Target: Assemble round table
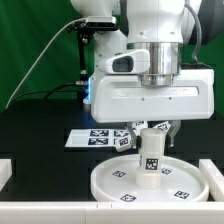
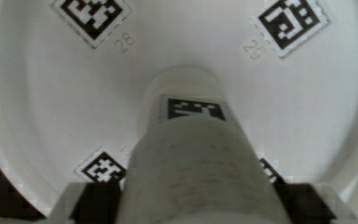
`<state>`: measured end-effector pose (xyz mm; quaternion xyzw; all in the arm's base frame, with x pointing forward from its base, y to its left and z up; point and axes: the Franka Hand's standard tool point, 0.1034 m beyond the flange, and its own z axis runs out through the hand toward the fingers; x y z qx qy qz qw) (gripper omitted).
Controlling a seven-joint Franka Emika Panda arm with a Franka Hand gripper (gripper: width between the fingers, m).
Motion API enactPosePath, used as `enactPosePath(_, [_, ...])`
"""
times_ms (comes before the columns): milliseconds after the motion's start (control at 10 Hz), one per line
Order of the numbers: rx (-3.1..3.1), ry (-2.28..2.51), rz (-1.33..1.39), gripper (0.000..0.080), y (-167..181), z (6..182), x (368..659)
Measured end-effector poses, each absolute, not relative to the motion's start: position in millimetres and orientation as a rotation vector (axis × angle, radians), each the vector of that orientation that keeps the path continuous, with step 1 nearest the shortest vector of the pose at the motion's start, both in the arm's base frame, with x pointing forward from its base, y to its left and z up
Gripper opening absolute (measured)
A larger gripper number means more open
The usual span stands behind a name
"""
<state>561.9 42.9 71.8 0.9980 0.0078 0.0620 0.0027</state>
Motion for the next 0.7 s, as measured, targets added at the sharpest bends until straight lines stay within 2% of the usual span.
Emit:
enactPosePath(400, [3.058,-0.808,0.247,0.0403,40.3,70.5,561.9])
enactPosePath(700, [2.804,-1.61,0.175,0.0404,39.7,70.4,559.6])
